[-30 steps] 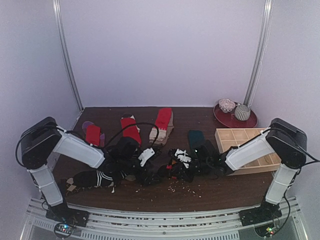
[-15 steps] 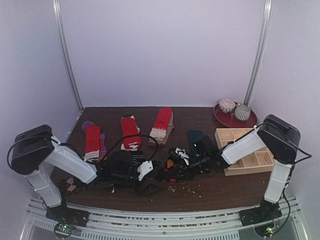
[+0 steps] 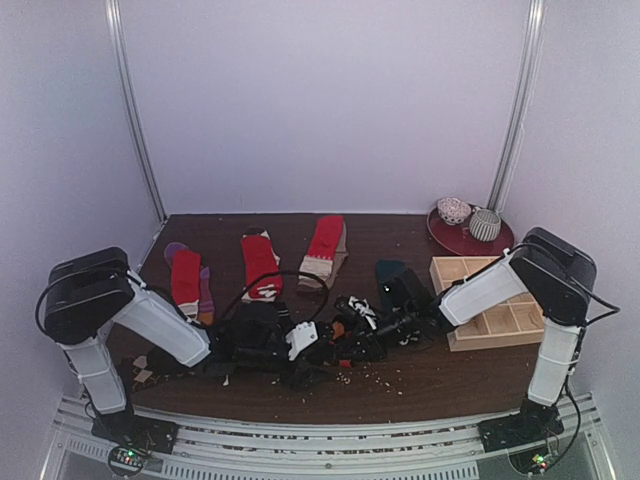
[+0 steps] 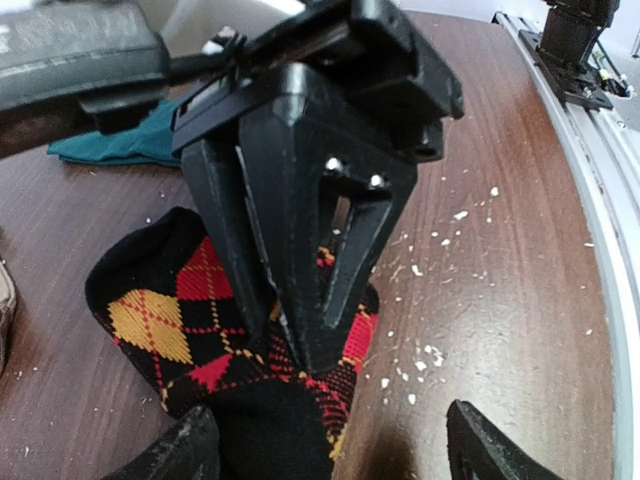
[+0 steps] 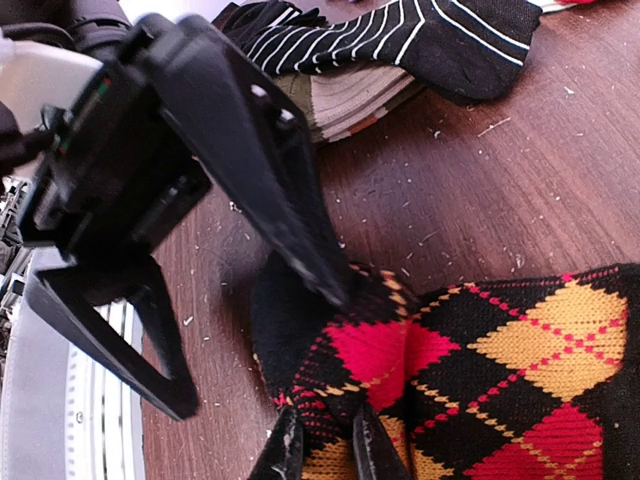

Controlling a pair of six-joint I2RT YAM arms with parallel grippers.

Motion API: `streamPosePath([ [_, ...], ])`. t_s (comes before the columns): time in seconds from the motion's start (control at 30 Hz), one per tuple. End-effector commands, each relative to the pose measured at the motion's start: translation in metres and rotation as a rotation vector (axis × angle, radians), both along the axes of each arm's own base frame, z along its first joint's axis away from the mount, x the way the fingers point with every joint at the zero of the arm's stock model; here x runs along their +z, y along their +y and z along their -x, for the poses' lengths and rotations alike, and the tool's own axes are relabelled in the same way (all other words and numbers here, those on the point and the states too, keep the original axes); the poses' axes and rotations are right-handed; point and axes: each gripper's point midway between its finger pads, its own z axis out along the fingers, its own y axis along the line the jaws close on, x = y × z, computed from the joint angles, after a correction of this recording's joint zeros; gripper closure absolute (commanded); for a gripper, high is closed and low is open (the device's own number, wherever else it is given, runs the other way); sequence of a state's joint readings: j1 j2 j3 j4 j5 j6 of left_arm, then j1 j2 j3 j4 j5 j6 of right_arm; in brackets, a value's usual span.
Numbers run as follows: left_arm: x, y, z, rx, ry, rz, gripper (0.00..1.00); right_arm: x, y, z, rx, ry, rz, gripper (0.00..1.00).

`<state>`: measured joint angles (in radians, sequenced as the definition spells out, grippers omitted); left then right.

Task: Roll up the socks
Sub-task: Roll the sock at the center of the board.

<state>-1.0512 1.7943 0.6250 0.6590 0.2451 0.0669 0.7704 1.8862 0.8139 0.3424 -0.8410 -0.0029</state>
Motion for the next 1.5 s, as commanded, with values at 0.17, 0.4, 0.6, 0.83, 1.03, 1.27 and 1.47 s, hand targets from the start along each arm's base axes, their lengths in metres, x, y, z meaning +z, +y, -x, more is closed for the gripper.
streamPosePath([
  [0.17, -0.021, -0.013, -0.007, -0.009, 0.003, -0.028, 0.28, -0.078, -0.058, 0.060, -0.010, 0.301, 0.330, 0.90],
  [0.4, -0.052, -0.007, -0.007, 0.008, 0.062, -0.145, 0.56, -0.072, -0.054, 0.060, 0.010, 0.330, 0.312, 0.90],
  [0.6, -0.071, -0.003, 0.003, -0.014, 0.135, -0.199, 1.00, -0.068, -0.051, 0.056, 0.011, 0.348, 0.308, 0.88],
  [0.83, -0.087, 0.012, 0.006, 0.055, 0.248, -0.287, 1.00, -0.039, -0.048, 0.016, -0.112, 0.173, 0.307, 0.72],
  [1.03, -0.110, 0.025, 0.018, 0.054, 0.432, -0.410, 1.00, 0.042, -0.050, -0.018, -0.286, -0.221, 0.159, 0.56],
  [1.27, -0.128, 0.052, 0.026, 0.070, 0.604, -0.482, 1.00, 0.041, -0.054, 0.009, -0.218, -0.531, 0.168, 0.43],
  [1.47, -0.126, 0.050, 0.026, 0.065, 0.623, -0.490, 1.00, 0.026, -0.049, -0.002, -0.199, -0.652, 0.278, 0.42],
])
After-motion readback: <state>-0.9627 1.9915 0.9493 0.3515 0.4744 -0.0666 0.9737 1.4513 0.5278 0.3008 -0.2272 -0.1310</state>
